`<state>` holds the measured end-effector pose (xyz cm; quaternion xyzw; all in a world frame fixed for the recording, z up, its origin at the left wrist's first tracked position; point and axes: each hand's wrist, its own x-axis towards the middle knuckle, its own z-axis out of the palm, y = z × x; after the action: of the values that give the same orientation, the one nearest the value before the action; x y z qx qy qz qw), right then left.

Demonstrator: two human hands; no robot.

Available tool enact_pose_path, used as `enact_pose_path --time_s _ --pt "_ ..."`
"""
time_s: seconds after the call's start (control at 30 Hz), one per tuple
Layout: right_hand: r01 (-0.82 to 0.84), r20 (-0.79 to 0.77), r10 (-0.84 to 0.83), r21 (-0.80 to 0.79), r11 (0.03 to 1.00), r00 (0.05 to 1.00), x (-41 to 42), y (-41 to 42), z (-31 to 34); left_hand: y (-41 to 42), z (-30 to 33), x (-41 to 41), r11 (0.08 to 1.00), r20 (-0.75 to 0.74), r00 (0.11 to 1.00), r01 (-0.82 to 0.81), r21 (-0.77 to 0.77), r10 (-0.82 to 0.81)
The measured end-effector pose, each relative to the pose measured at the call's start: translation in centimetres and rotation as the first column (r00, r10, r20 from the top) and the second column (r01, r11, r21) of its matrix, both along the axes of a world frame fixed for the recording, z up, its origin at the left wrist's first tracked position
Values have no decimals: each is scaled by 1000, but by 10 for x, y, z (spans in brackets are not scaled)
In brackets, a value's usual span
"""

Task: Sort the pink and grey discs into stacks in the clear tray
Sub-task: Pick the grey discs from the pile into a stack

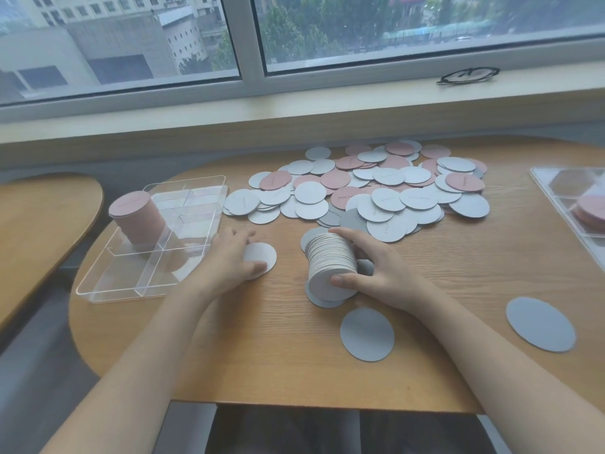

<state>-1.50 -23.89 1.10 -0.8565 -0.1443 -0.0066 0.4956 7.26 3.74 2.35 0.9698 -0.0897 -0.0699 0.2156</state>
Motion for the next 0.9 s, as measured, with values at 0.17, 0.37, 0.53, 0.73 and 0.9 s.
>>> enact_pose_path --time_s 0.17,0.37,0.53,0.73,0.9 --pt "2 4 -2 -3 1000 1000 0 0 1 -6 -2 -13 979 -28 999 -35 -201 30" --pt "-5 0 5 19 1000 1000 1 -1 0 -35 -7 -40 813 44 990 -86 -577 136" --pt "9 9 -9 26 1000 1000 1 -1 -2 -55 -11 -45 632 -57 997 -73 -772 46" --pt "-6 8 6 -12 1000 1000 2 0 -1 -66 -3 -59 687 -55 993 29 -726 -100" --pt "-5 9 5 -42 999 1000 1 0 -1 -80 0 -60 695 -132 960 80 -715 -246"
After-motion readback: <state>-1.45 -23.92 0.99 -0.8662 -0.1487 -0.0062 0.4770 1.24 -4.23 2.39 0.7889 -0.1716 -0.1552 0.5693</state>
